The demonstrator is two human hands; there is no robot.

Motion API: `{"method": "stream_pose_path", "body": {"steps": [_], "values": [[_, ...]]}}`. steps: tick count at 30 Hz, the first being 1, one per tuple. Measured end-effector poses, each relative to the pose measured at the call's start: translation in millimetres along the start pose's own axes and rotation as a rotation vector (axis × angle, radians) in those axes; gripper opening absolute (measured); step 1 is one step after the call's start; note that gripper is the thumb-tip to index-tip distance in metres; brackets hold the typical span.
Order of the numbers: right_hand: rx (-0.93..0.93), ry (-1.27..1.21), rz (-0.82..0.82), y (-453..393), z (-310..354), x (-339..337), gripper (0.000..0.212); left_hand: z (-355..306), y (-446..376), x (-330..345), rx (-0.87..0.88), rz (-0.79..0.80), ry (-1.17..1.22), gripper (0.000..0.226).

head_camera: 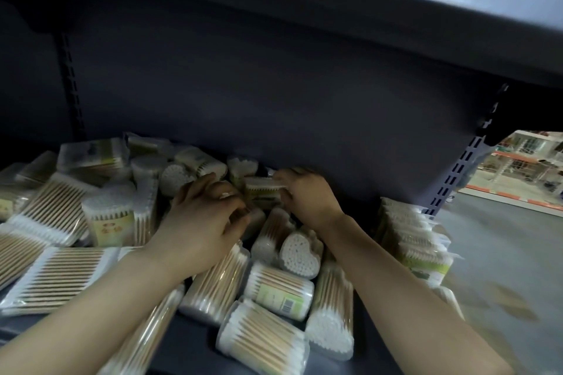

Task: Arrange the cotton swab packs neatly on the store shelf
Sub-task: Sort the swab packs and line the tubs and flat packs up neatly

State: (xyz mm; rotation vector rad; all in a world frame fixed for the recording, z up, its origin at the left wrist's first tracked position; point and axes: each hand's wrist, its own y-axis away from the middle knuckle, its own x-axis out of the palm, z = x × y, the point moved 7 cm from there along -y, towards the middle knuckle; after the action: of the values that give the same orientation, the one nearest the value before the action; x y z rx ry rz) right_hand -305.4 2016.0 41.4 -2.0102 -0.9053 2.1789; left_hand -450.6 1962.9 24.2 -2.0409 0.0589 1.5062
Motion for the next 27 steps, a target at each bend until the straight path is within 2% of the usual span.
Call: {"method": "stream_pose_path", "body": {"steps": [4,7,9,12,14,19,23,27], "values": [[-0.039,-0.093,-0.228,6.1,2.5,-24.1,0.026,-1.5,-1.4,-0.9,-0.019,0.015,0.025,0.076],[-0.024,-0.149,-0.315,13.2,0.2,-41.3,0.024,-2.4,-3.8,1.7,-0.034,0.044,-0.005,0.088],[0.007,-0.216,-0.336,18.1,-4.5,-50.5,0.025,-3.8,-4.7,1.0,-0.052,0.032,0.011,0.087],[0.052,-0.307,-0.386,27.2,-12.2,-63.1,0.025,-10.2,-7.0,-3.2,-0.040,-0.047,0.031,0.073],[0.112,-0.405,-0.385,32.9,-17.8,-68.2,0.023,-17.4,-9.0,-7.4,-0.049,-0.064,0.046,0.069],[0.268,-0.618,-0.336,49.6,-27.9,-74.6,0.022,-33.5,-17.3,-3.0,-0.061,0.061,0.105,0.079],[0.339,-0.666,-0.318,59.0,-36.6,-73.4,0.021,-44.0,-18.7,1.3,-0.049,0.112,0.138,0.060],[0.377,-0.672,-0.286,64.8,-43.4,-69.5,0.022,-52.1,-18.4,2.7,-0.026,0.143,0.166,0.056]]}}
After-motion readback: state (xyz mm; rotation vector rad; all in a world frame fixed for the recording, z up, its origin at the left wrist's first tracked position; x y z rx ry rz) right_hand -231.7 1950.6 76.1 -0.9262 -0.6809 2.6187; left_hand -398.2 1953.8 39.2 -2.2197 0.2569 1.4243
